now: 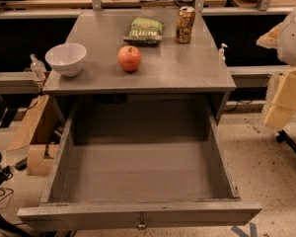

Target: Place orange can into top drawer

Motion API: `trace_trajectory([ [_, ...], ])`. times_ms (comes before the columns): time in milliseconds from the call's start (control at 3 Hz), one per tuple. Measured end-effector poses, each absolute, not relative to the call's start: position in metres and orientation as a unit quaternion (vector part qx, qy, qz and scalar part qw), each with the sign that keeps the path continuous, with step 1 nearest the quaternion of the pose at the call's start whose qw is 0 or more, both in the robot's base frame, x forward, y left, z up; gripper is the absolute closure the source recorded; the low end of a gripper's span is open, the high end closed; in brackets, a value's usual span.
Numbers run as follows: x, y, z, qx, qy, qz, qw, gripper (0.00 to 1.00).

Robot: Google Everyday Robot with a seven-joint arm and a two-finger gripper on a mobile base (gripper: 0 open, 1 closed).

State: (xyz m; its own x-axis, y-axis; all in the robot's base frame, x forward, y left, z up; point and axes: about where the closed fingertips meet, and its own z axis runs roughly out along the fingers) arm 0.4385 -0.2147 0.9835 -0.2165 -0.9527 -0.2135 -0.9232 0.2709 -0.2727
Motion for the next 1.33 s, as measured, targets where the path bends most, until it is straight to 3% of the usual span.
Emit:
trace_trajectory([
  [667, 0.441, -0.215, 0.985, -0.601, 0.777, -0.045, 0.18, 0.0],
  [1333, 0.492, -0.235, 0.984, -0.544, 0.784, -0.045, 0.296, 0.0],
])
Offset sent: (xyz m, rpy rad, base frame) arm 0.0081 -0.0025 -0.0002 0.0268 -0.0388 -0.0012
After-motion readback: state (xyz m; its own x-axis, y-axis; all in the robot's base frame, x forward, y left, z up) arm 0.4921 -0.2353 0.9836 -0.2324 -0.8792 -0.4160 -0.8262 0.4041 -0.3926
